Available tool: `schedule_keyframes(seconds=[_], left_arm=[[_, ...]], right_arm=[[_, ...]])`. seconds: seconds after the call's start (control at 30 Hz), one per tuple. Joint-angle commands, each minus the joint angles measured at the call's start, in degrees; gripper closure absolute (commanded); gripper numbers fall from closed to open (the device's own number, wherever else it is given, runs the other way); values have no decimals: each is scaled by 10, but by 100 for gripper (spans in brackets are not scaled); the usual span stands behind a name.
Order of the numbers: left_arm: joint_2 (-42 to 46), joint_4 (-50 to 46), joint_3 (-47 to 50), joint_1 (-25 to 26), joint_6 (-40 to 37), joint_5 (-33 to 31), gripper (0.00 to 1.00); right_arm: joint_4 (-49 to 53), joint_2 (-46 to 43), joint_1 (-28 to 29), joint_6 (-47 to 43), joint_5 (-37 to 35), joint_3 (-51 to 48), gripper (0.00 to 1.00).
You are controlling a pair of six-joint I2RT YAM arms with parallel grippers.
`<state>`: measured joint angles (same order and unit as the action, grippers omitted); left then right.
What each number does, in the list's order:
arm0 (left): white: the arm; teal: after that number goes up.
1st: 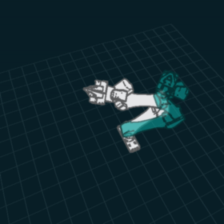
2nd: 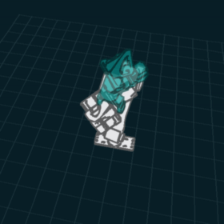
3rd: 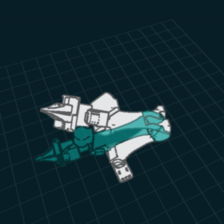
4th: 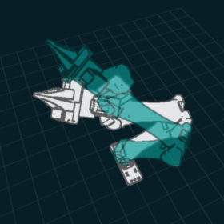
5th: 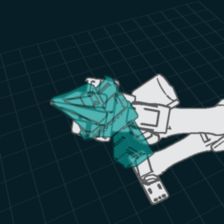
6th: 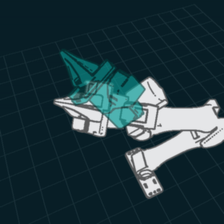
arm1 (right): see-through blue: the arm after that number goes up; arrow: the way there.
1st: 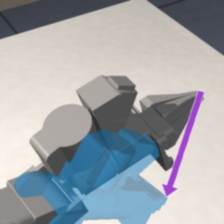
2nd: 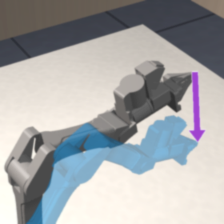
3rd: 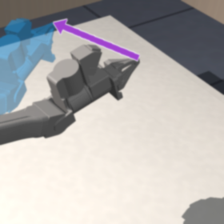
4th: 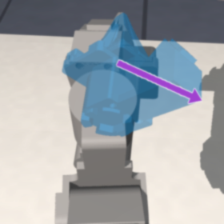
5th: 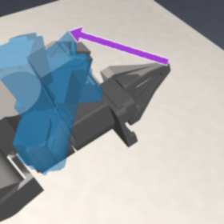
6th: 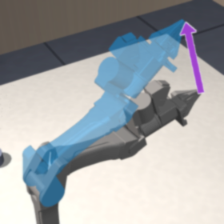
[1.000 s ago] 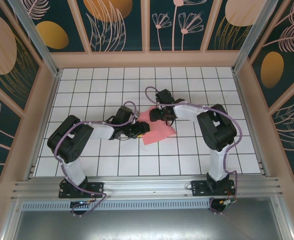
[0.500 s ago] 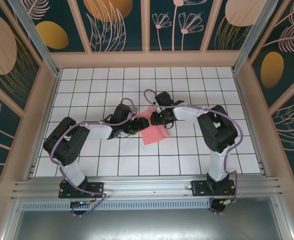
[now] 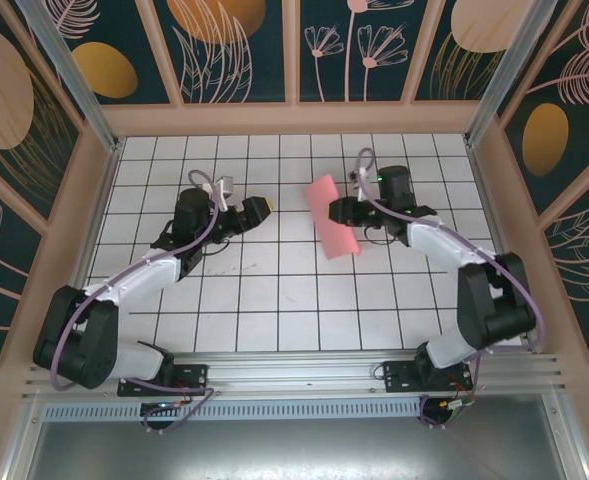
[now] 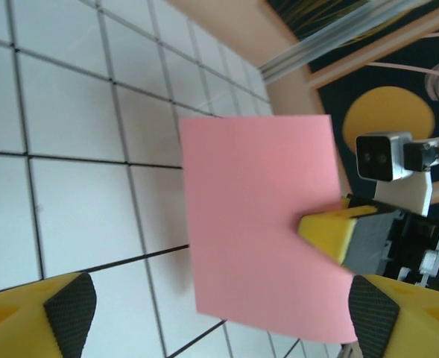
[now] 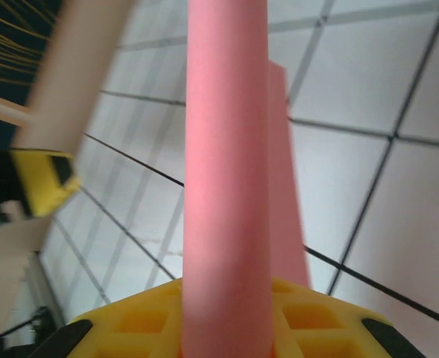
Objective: Fold a paper plane with a square sheet of paper (fold left side to right side)
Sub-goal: Pick up the square sheet of paper from the center of the table, then place a square sheet of paper at the center of the table.
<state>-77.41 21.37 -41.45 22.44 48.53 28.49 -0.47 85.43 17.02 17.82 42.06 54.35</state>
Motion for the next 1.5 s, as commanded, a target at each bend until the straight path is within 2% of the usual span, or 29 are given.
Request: schedule_keyframes(seconds=[0.0,0.23,0.43,0.63,0.83,0.9,0.97,1.07,1.2,1.23,1.47], left_arm=[[28,79,-15,-1,-10,43,7],[19,264,-52,-1,39,143,4],[-34,423,-101,4,113,219,4],[-69,434,-166,38,109,252,4],[-85,431,-192,55,107,256,5],[-88,438,-192,58,111,256,12],[-90,450,-190,59,120,257,24],[-88,465,-182,58,130,253,54],[-87,434,-171,59,119,236,95],[-88,421,-168,59,115,231,100],[-108,293,-157,59,84,187,100]], right_arm=[[-91,-60,-34,36,134,-7,74],[-154,-135,-57,122,212,50,75],[-212,-156,-35,193,223,112,75],[-223,-151,19,205,201,163,75],[-218,-149,31,208,187,176,75],[-206,-149,30,202,179,174,74],[-182,-149,29,188,170,174,74],[-154,-151,22,171,151,169,74],[-127,-162,3,159,118,152,68],[-109,-164,0,148,105,150,66],[49,-169,-24,59,-42,137,44]])
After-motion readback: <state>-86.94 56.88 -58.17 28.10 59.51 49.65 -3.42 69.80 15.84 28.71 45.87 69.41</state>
